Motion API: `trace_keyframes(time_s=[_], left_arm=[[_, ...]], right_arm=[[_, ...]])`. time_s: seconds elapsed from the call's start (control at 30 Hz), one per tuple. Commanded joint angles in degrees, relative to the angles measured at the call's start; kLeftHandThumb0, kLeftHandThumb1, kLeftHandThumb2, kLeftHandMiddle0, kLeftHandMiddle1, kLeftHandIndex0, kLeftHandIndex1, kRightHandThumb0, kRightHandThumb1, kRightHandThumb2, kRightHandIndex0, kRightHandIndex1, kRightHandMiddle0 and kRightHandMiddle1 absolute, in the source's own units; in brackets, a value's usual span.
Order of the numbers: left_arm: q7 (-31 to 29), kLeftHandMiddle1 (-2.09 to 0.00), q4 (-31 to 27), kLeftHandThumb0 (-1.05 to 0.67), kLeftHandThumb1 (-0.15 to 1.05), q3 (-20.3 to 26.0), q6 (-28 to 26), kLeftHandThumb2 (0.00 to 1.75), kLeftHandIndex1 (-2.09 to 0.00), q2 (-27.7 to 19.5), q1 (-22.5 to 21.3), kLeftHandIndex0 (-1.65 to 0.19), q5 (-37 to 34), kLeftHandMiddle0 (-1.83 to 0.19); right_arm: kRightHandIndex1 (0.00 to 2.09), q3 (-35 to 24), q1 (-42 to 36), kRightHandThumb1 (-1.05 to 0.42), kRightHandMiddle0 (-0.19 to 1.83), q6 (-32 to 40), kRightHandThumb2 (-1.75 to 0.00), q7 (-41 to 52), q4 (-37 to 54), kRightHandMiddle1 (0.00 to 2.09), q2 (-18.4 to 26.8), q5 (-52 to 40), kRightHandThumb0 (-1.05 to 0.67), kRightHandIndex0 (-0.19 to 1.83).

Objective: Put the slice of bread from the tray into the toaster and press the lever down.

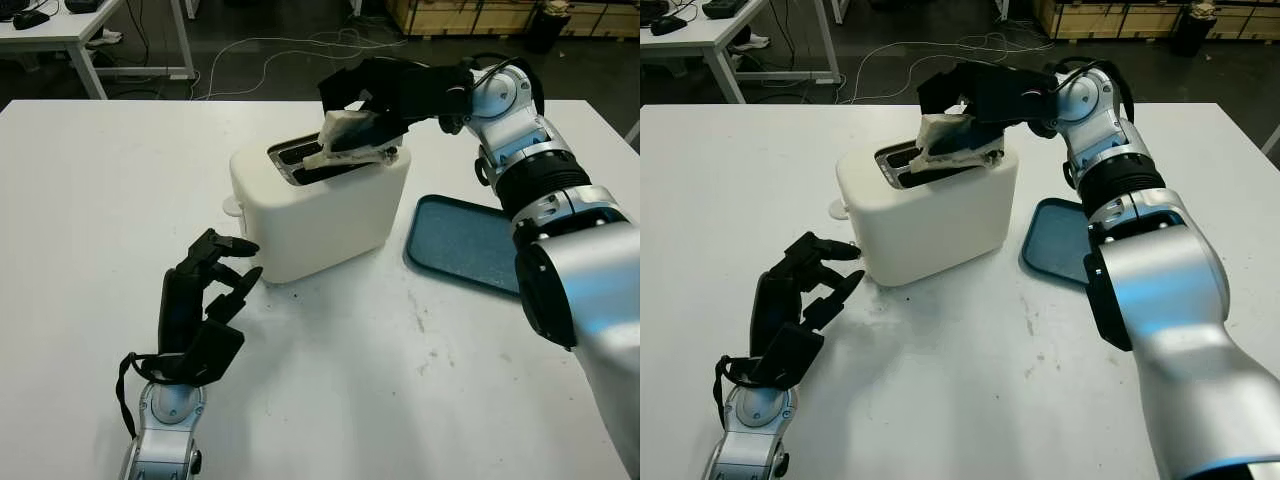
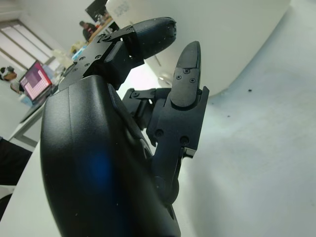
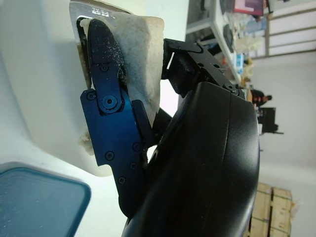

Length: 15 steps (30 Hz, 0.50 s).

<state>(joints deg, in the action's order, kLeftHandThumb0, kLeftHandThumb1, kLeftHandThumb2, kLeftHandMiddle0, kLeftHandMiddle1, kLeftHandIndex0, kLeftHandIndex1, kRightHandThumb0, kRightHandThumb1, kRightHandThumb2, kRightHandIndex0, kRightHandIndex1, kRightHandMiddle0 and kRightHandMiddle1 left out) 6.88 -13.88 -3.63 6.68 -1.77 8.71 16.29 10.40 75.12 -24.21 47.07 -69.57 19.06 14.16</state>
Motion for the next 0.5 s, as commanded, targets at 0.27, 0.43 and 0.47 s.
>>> trace_keyframes(time_s=[0.27,0.43,0.47], left_arm=[[0.38,-1.56,0.18,-0.21,0.92,-0.55,-0.41,0.23,-1.12,0.42,0.56,-0.5,0.04,-0.57],[0.17,-1.57,0.43,-0.21,0.92,-0.52,-0.05,0.24,-1.12,0.49,0.55,-0.5,-0.28,-0.57],[0.21,-1.57,0.57,-0.21,0.92,-0.52,0.1,0.23,-1.12,0.49,0.52,-0.5,-0.33,-0.57]], right_arm=[[1.75,-1.75,1.37,-0.92,0.96,2.54,-0.15,-0.9,-0.1,1.75,-0.37,-1.33,-0.61,1.13],[1.75,-3.13,1.58,-0.92,0.96,0.28,-0.16,-1.38,0.68,1.75,0.18,-2.08,-0.64,1.13],[1.75,-3.13,1.84,-0.92,0.93,-0.22,-0.18,-1.57,0.82,1.75,0.57,-1.92,-0.64,1.1]])
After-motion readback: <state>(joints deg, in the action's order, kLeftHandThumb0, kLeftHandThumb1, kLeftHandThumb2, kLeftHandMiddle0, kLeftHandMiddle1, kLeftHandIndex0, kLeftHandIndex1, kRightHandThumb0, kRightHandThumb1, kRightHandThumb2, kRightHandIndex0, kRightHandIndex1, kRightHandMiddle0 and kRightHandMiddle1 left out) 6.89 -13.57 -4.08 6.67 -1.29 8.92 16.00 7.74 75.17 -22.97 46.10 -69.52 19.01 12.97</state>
